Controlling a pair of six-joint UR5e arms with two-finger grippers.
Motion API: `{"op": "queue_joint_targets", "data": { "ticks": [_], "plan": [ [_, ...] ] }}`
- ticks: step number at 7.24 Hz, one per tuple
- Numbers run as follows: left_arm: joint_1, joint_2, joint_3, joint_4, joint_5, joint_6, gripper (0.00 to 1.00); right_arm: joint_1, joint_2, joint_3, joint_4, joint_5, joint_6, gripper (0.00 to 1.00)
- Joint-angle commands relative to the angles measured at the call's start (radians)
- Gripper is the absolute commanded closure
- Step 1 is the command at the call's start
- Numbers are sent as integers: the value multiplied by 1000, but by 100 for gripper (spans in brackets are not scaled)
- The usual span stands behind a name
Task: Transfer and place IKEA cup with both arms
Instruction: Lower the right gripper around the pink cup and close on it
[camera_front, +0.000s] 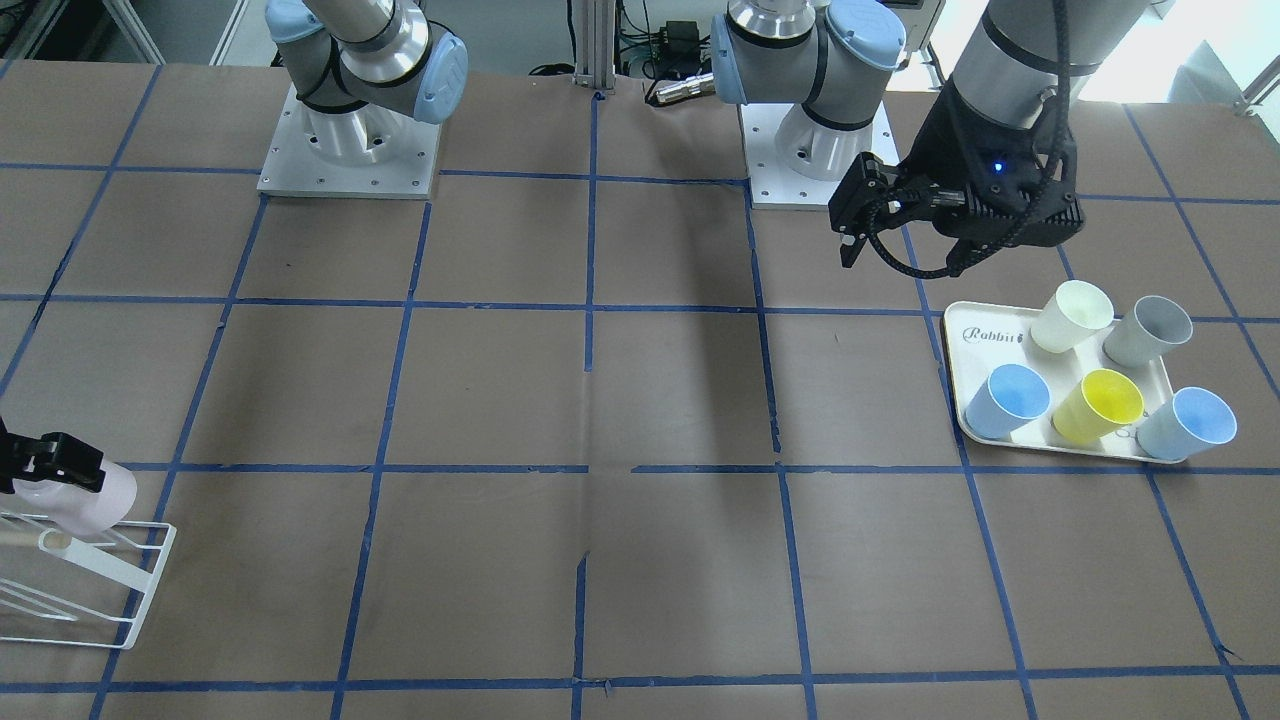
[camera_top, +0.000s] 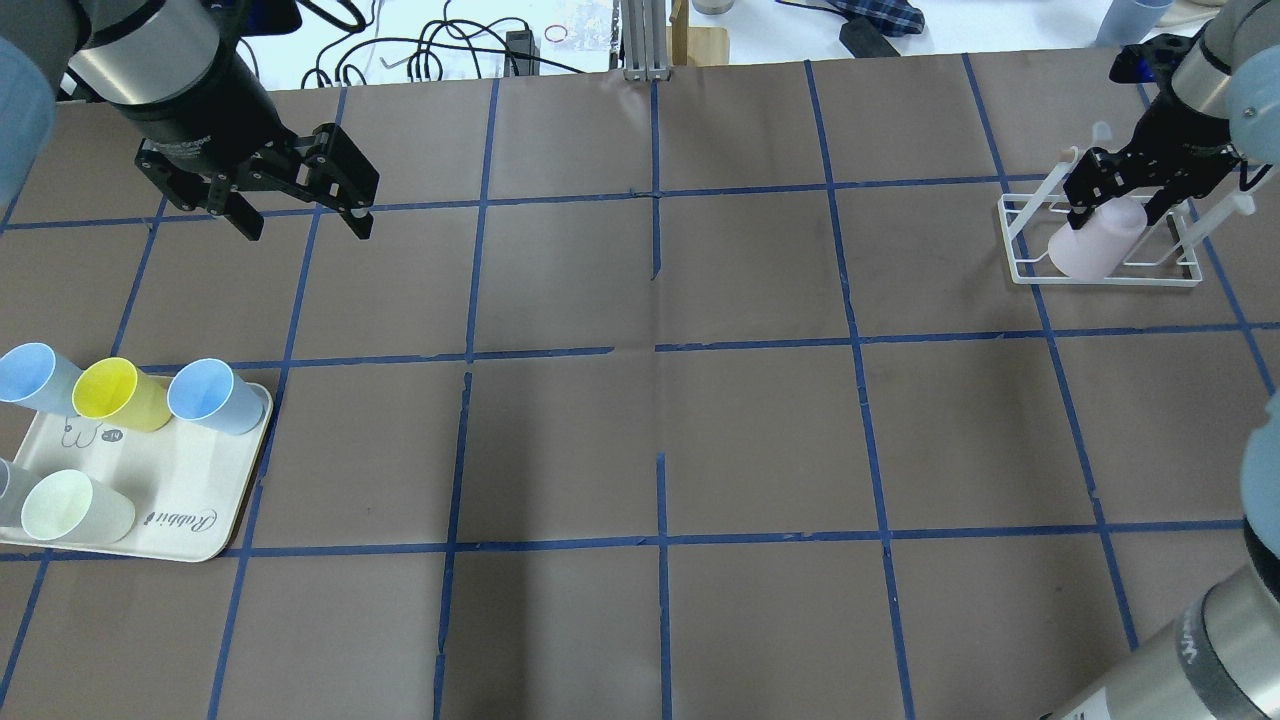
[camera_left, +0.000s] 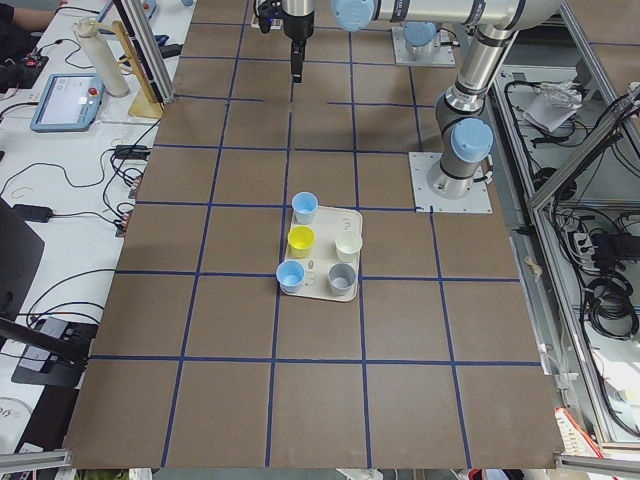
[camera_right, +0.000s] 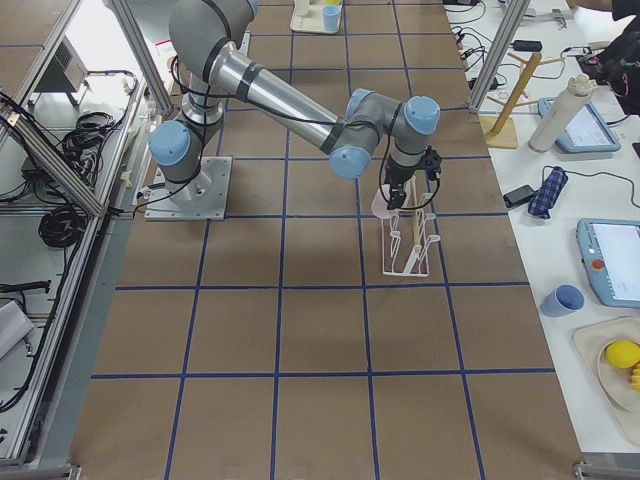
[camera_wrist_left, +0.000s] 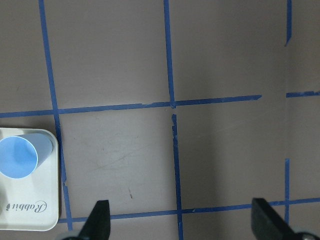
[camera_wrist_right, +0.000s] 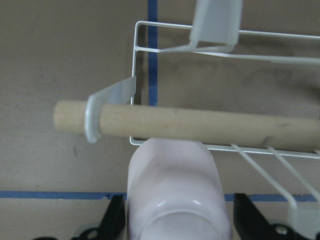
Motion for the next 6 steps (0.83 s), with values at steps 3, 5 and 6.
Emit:
{"op": "queue_joint_targets", "data": {
  "ticks": [3,5,6],
  "plan": [
    [8,1,6,8,3,3,0,0,-3,-5,1,6,-3,60],
    [8,11,5,3,-4,1,0,3,-20,-23,6,7,-2,67],
    [6,12,-6,2,-4,-5,0,6,-51,-23,21,6,-2,67]
  ]
}}
